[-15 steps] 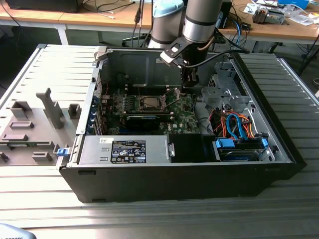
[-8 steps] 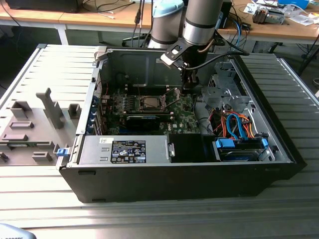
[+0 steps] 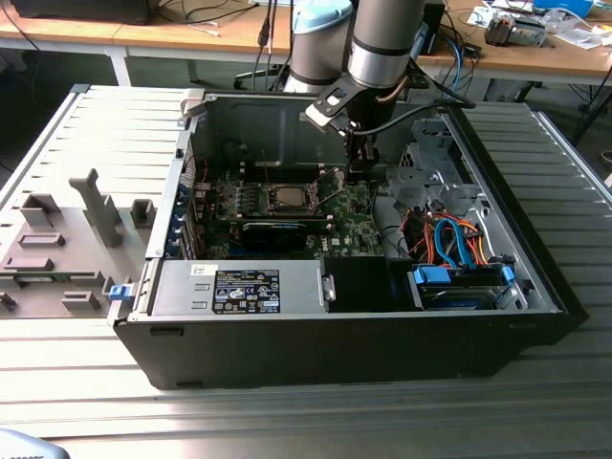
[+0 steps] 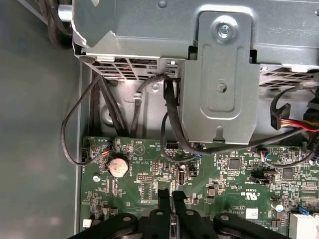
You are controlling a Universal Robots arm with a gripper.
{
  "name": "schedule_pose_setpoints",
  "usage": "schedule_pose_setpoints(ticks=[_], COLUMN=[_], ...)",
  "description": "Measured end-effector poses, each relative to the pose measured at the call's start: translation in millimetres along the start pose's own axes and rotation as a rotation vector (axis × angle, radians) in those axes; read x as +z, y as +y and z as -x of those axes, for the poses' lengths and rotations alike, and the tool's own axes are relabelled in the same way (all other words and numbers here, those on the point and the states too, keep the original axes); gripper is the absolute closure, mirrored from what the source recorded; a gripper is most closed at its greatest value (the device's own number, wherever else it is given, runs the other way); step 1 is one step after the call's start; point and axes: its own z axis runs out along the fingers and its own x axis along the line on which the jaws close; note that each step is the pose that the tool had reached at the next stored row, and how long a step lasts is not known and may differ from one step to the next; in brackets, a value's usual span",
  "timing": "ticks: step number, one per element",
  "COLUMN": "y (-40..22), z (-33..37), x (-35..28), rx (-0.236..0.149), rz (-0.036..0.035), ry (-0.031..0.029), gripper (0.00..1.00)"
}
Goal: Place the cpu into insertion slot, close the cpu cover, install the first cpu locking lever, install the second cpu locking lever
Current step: 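Close the cpu cover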
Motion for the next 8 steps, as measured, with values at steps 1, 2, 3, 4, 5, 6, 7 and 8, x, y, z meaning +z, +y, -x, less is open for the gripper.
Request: schedule_pose_setpoints(ticks=[1,2,3,4,5,6,7,8], y=[-0.5,-1.1,-1.7,-2.0,-2.4,-2.9,-3.4,-4.0], z=[0.0,-0.1,-0.1,-0.1,-0.1,-0.2,-0.2,-0.2], x=[0.0,0.0,0.0,0.0,0.0,0.1,0.1,0.1], rx=[0.000,0.000,0.000,0.000,0.000,0.000,0.000,0.000], rz=[0.0003,0.0006,0.0009,0.0010,0.0012,0.0015,0.0017,0.0020], ry=[-0.0001,0.0000,0.0000,-0.0001,-0.0001,-0.0001,0.0000,-0.0001], gripper=[0.84,0.84,0.84,0.84,0.84,0.84,0.84,0.84])
